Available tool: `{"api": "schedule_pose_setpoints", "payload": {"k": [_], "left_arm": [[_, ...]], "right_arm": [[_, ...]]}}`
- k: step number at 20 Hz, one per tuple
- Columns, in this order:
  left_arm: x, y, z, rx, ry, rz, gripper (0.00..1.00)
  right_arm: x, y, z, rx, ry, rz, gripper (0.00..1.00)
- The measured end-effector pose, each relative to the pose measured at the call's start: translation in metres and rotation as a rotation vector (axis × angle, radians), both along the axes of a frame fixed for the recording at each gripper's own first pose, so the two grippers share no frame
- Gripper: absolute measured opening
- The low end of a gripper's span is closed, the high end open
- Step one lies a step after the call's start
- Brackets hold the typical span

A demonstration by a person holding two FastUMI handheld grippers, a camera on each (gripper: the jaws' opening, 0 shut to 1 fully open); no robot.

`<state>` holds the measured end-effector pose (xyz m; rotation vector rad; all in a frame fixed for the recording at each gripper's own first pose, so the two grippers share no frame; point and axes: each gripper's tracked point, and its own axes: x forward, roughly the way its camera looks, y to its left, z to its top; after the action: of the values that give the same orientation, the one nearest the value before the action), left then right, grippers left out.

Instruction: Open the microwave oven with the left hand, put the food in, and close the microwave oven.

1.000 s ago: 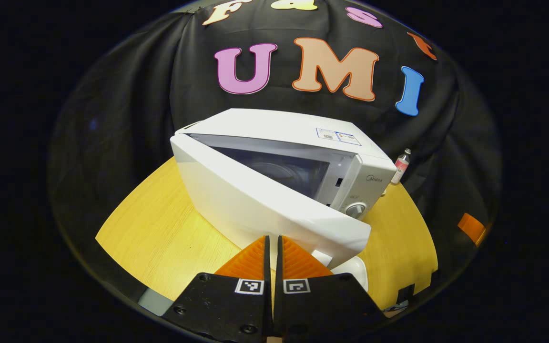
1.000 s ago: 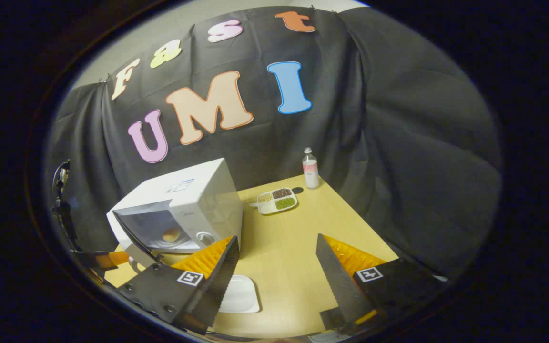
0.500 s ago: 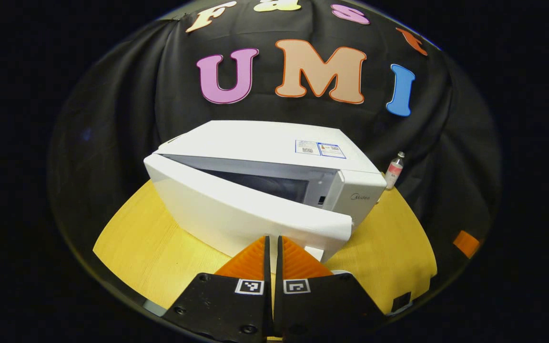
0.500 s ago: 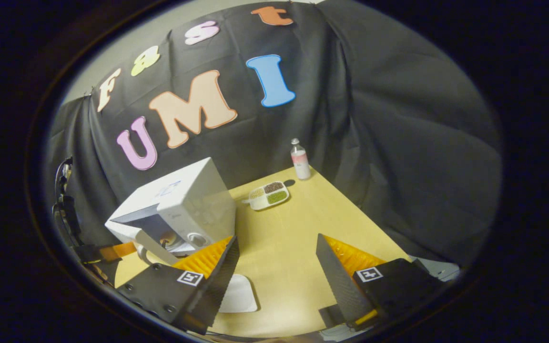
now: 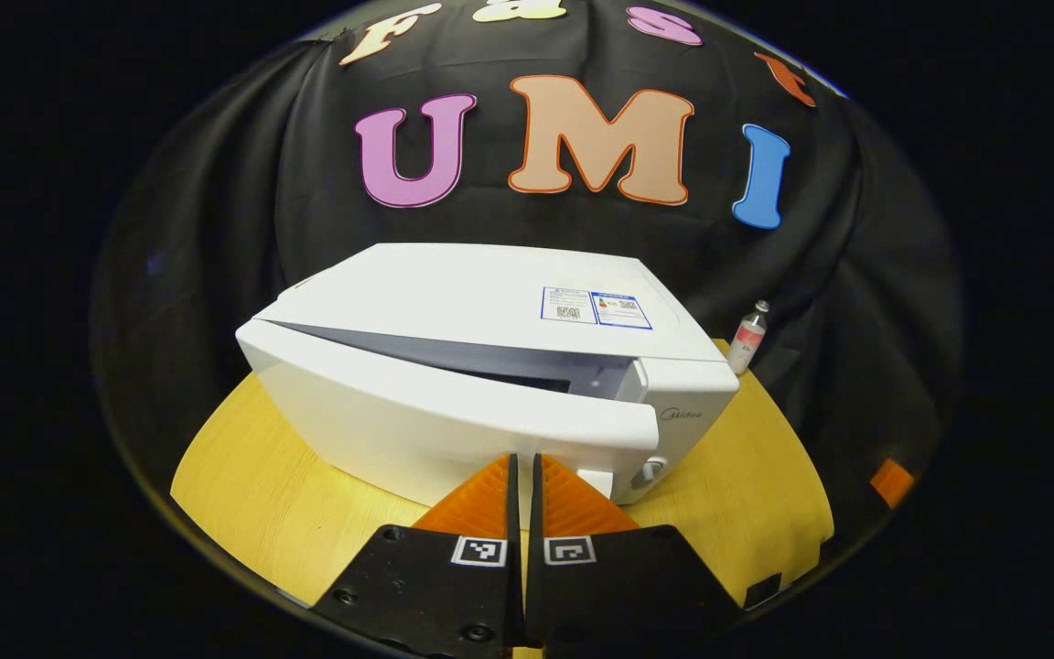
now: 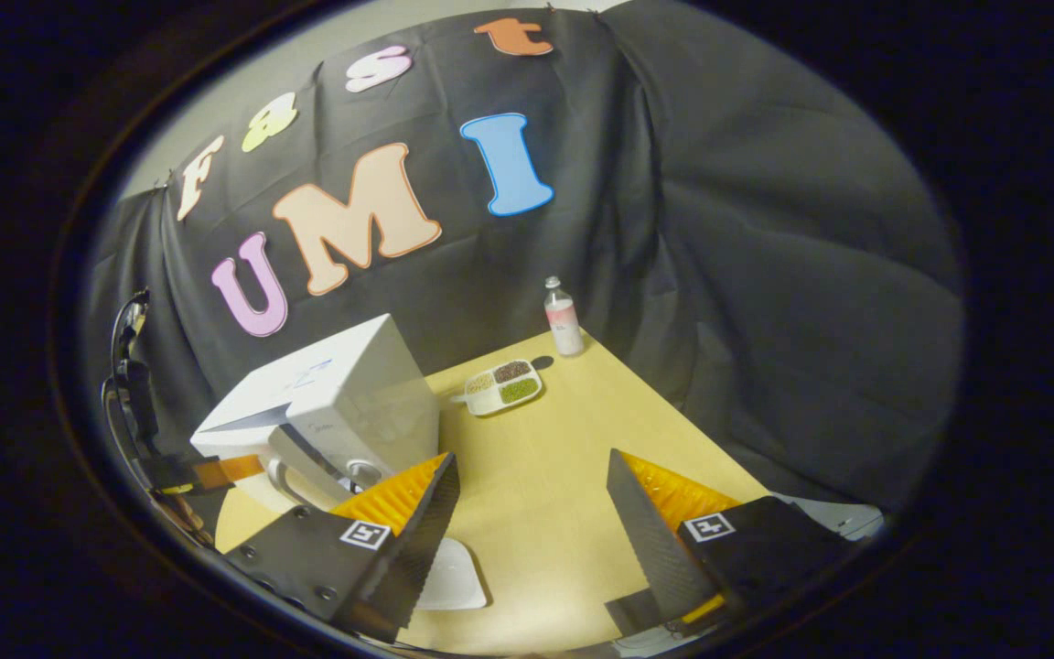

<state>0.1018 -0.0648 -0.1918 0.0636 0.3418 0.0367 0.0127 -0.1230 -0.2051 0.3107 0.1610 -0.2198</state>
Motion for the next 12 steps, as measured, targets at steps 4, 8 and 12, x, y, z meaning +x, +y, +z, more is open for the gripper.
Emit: {"api": "schedule_pose_setpoints", "payload": {"k": [4, 8, 12], "left_arm": [[0.01, -0.005, 0.001, 0.0, -0.003, -0.01, 0.01], [0.018, -0.007, 0.003, 0.003, -0.01, -0.022, 0.01], [0.024, -0.008, 0.005, -0.001, -0.015, -0.032, 0.01]], "right_arm": [[0.002, 0.004, -0.002, -0.001, 0.007, -0.002, 1.0], [0.003, 0.004, -0.003, 0.012, 0.007, -0.018, 1.0], [0.004, 0.004, -0.001, -0.009, 0.001, -0.037, 1.0]]}}
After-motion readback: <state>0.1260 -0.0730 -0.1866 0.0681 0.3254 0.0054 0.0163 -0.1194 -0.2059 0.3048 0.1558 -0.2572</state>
